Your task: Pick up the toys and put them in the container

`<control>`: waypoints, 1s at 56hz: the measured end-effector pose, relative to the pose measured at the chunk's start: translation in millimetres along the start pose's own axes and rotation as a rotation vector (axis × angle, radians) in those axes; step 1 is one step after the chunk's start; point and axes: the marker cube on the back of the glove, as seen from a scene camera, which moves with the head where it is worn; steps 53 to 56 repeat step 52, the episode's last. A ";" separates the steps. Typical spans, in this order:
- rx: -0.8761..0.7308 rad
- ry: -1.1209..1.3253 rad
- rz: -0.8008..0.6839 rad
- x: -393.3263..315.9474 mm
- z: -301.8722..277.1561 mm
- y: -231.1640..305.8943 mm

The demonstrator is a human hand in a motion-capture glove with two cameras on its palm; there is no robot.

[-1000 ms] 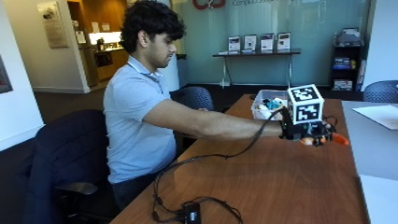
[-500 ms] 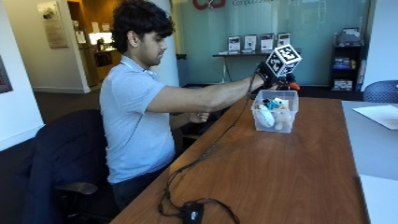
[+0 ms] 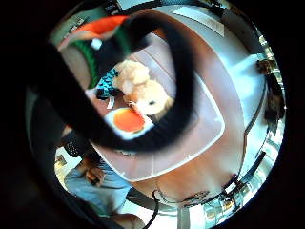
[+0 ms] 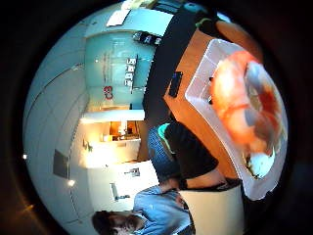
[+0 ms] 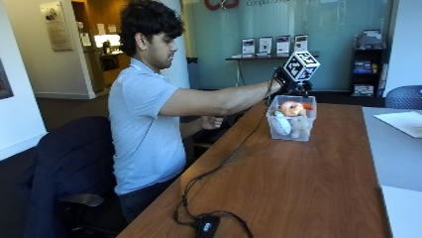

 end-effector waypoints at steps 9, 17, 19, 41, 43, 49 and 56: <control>0.045 0.078 0.003 25.5 -26.3 50.3; 0.119 0.179 0.059 66.4 -42.3 113.0; 0.131 0.209 0.083 81.2 -44.3 131.1; 0.099 0.263 0.391 236.3 9.4 249.1; 0.101 0.293 0.401 243.8 18.0 252.9; 0.163 0.382 0.410 261.9 38.6 259.3; 0.206 0.413 0.409 267.4 42.6 260.2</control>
